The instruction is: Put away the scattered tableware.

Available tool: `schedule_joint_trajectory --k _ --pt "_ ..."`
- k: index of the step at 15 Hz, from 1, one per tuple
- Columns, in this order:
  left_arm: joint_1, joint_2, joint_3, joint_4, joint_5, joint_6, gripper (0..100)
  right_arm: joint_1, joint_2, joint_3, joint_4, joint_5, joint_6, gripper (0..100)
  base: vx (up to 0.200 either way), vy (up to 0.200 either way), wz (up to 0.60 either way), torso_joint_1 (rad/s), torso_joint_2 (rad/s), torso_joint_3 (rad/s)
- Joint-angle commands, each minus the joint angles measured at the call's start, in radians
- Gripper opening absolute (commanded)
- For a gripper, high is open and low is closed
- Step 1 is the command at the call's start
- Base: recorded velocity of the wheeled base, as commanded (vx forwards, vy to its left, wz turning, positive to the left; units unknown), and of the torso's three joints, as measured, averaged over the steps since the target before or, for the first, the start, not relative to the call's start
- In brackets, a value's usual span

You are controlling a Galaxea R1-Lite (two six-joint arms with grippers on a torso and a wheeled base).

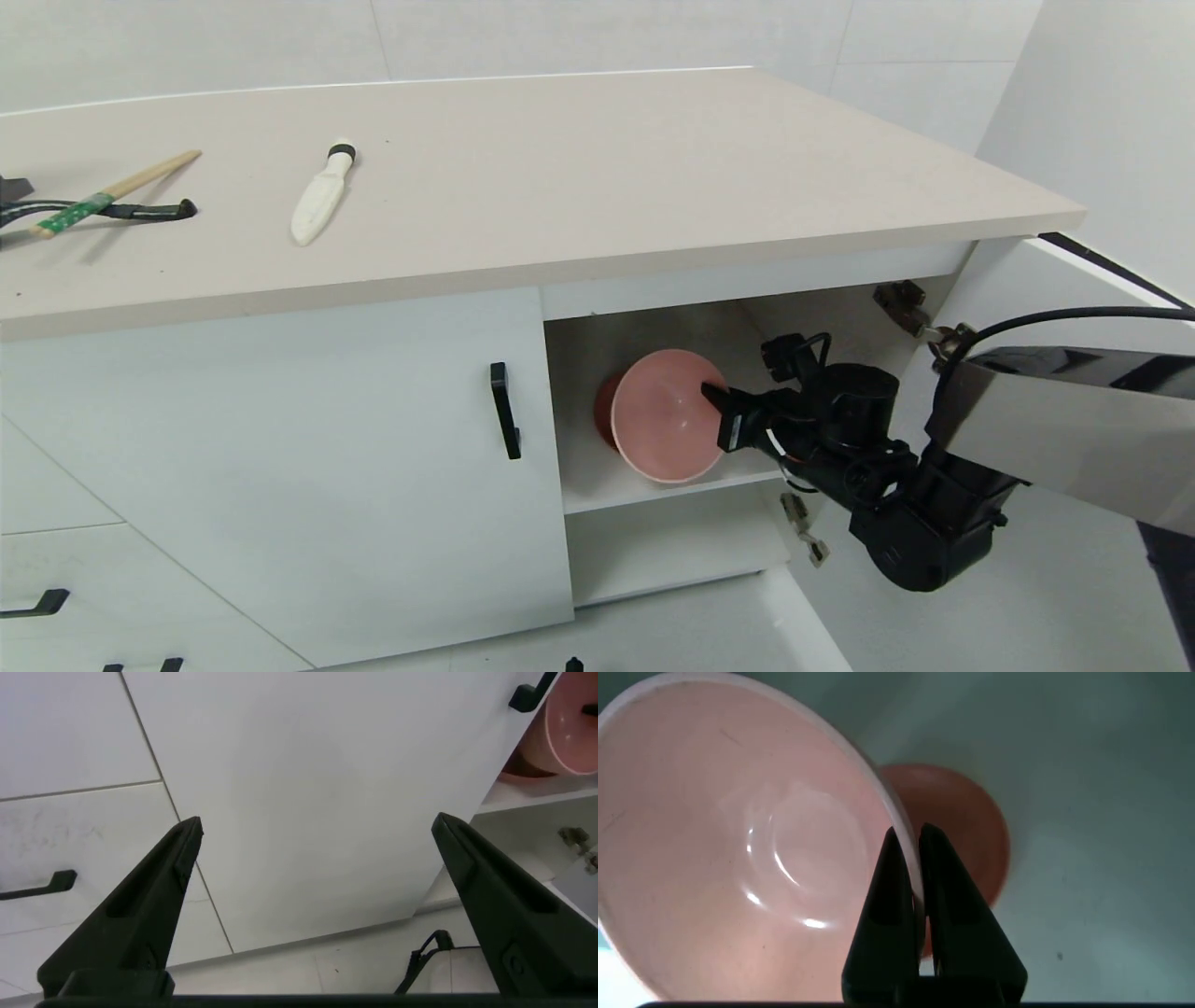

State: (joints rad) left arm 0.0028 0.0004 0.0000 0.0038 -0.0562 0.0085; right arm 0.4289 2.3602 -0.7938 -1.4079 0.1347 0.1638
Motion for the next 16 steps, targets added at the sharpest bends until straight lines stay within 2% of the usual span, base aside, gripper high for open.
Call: schedule_joint_trajectory --k 1,7,16 --pt "0.000 0.004 0.000 0.001 -0.001 -0.001 100 -0.006 0.024 -0.062 0.029 0.000 0.000 0 0.000 0.000 0.00 0.000 0.00 0.000" --pt "0.000 0.004 0.000 0.001 0.001 -0.002 100 -0.027 0.088 -0.163 0.073 -0.001 0.000 0 0.000 0.000 0.00 0.000 0.00 0.000" --pt "0.000 0.004 0.000 0.001 -0.001 -0.002 100 -0.032 0.122 -0.170 0.076 -0.007 -0.049 0 0.000 0.000 0.00 0.000 0.00 0.000"
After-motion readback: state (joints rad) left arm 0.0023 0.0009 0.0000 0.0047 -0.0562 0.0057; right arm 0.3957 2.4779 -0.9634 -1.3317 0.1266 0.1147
